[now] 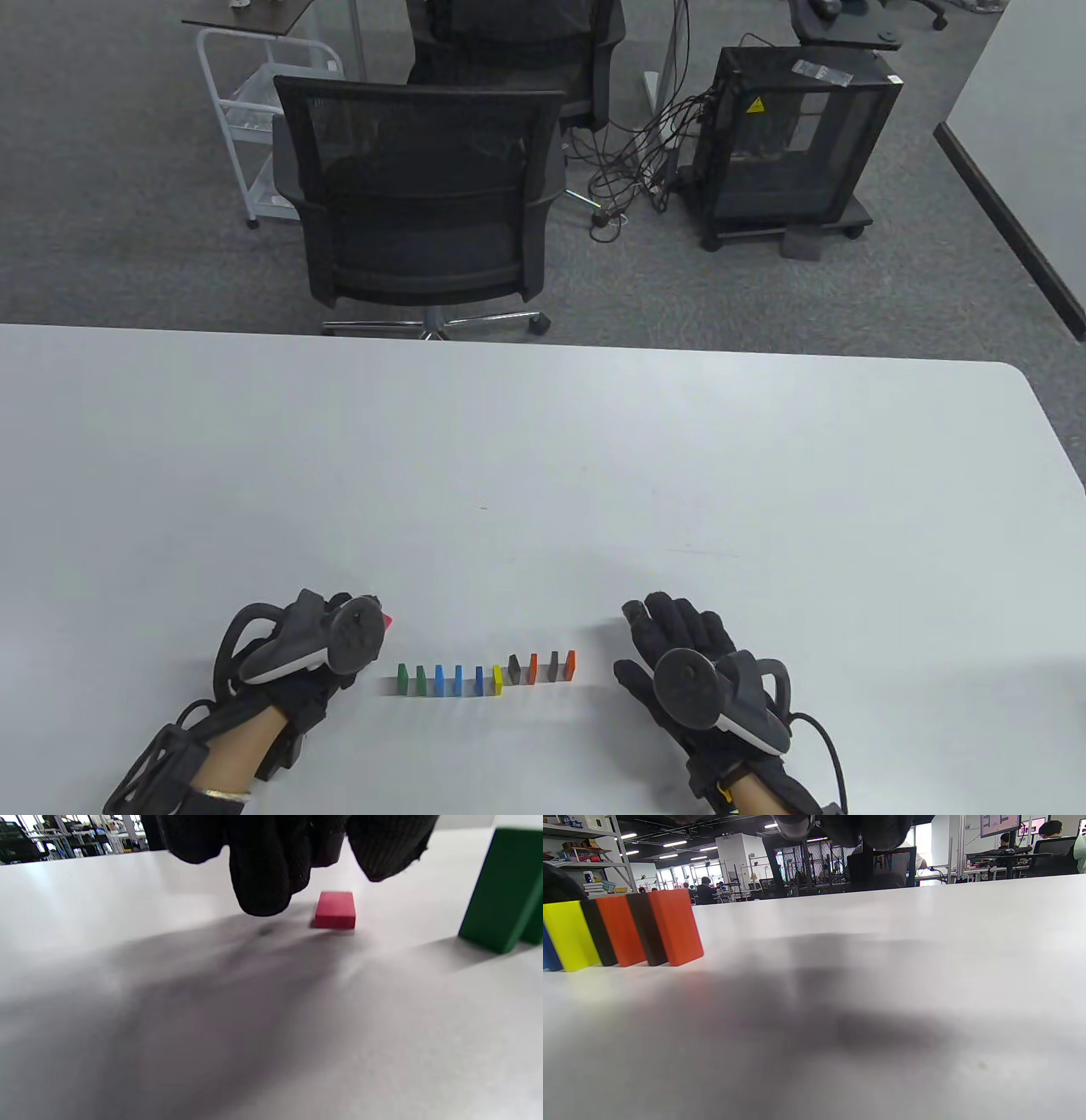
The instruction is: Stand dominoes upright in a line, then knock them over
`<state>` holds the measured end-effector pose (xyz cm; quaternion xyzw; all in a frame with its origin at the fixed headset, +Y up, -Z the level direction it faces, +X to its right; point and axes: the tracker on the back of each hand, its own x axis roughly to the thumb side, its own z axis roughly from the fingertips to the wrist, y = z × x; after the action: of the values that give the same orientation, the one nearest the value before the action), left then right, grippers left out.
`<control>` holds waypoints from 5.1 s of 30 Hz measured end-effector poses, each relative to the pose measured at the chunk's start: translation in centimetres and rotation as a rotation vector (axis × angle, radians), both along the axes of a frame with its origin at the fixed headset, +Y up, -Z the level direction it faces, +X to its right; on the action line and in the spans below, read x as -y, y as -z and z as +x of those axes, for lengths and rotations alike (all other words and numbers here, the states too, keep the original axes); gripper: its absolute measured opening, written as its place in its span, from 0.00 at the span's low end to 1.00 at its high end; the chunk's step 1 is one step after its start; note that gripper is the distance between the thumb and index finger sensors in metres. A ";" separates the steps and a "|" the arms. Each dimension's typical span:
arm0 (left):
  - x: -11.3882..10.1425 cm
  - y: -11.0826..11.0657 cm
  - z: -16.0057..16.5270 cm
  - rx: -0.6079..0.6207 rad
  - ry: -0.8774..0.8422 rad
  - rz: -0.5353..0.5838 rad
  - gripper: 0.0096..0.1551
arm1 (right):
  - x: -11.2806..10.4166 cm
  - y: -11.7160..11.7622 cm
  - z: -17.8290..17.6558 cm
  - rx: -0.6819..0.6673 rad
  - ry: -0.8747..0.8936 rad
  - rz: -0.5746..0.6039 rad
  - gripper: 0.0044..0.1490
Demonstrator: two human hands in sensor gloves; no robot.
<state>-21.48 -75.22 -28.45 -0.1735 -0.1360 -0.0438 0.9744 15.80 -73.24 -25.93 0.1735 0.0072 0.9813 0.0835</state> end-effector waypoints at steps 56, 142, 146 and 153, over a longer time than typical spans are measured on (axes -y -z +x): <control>0.5 -4.7 -0.3 0.186 -0.200 0.114 0.30 | 0.1 0.0 0.0 -0.001 -0.002 -0.006 0.45; -0.5 -4.9 -2.1 0.028 -0.096 0.277 0.36 | 0.2 -0.3 -0.3 -0.008 -0.006 0.026 0.43; -0.6 -4.9 -2.0 0.028 -0.080 0.274 0.36 | 0.3 -0.3 -0.4 -0.012 -0.009 0.021 0.43; -0.5 -4.9 -1.9 0.026 -0.066 0.243 0.36 | 0.3 -0.4 -0.4 -0.010 -0.014 0.016 0.43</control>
<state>-23.41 -74.68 -23.51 -0.0488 -0.1482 -0.0303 0.9873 15.40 -73.52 -25.58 0.1792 0.0008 0.9809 0.0751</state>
